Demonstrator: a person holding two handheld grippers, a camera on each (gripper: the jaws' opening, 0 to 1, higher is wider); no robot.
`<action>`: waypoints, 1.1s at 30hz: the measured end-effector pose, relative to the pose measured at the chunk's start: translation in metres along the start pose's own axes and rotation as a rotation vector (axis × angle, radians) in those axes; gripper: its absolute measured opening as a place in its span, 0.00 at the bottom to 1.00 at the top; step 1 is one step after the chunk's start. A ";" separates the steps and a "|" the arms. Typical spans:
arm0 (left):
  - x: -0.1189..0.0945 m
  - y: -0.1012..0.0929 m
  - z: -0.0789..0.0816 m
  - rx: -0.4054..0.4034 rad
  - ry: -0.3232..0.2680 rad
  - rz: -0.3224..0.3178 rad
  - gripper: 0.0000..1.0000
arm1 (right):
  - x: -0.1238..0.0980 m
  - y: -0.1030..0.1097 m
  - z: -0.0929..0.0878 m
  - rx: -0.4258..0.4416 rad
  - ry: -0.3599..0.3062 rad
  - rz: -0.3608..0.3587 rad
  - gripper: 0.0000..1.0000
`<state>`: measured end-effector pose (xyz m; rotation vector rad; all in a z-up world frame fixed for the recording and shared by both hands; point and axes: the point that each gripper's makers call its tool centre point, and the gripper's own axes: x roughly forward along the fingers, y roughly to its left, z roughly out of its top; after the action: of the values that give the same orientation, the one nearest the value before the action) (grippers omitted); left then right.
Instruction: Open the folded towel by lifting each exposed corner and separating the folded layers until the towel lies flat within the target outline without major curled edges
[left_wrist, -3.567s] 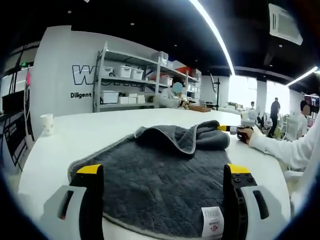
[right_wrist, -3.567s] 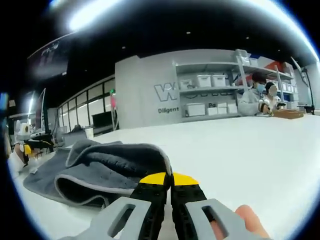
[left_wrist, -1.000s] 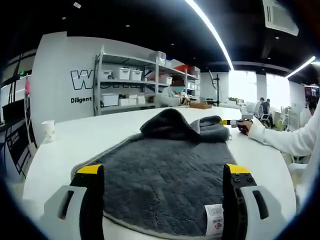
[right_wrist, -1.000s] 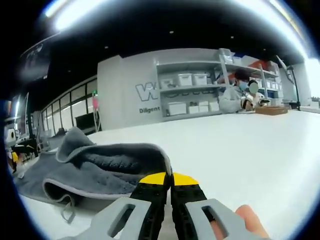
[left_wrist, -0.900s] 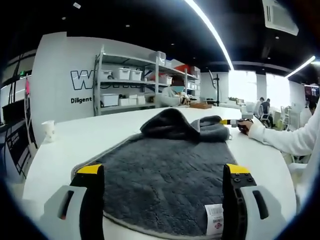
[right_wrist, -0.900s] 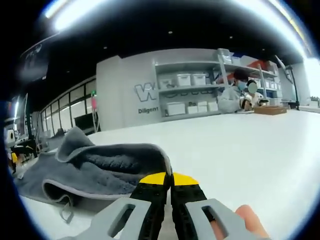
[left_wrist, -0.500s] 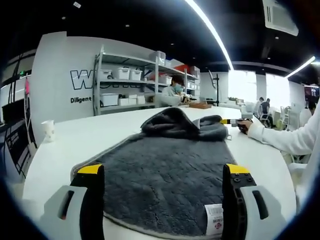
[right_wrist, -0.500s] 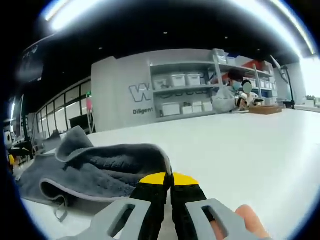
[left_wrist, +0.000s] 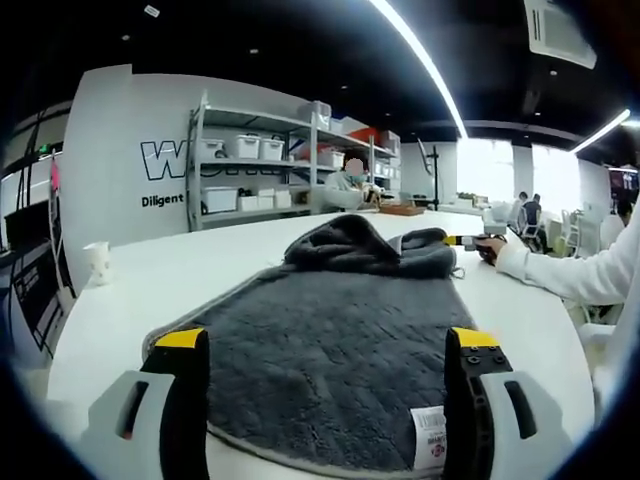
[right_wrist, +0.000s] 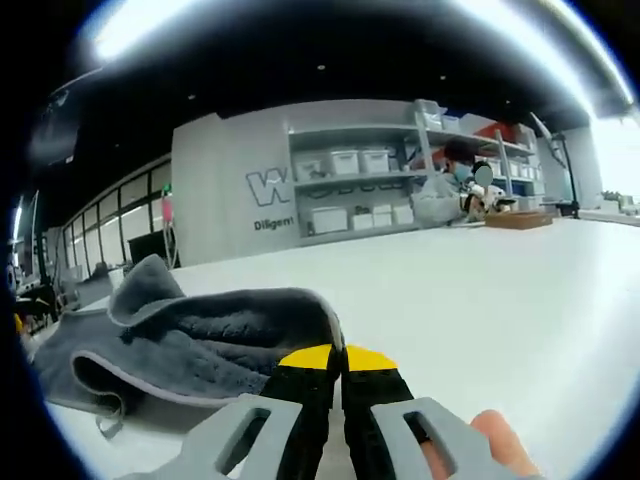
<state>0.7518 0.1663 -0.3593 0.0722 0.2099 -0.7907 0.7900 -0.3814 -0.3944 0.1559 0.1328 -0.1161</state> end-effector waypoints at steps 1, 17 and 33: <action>0.000 0.000 0.000 0.000 0.001 0.000 0.97 | -0.002 0.000 0.000 0.001 -0.002 -0.006 0.00; 0.000 0.000 0.001 -0.005 -0.003 -0.003 0.97 | -0.017 -0.017 -0.003 0.000 -0.006 -0.095 0.00; -0.002 0.003 0.002 -0.008 -0.009 0.007 0.96 | -0.014 -0.056 -0.006 -0.023 0.034 -0.172 0.00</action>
<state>0.7531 0.1692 -0.3574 0.0612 0.2040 -0.7834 0.7689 -0.4342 -0.4063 0.1232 0.1812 -0.2838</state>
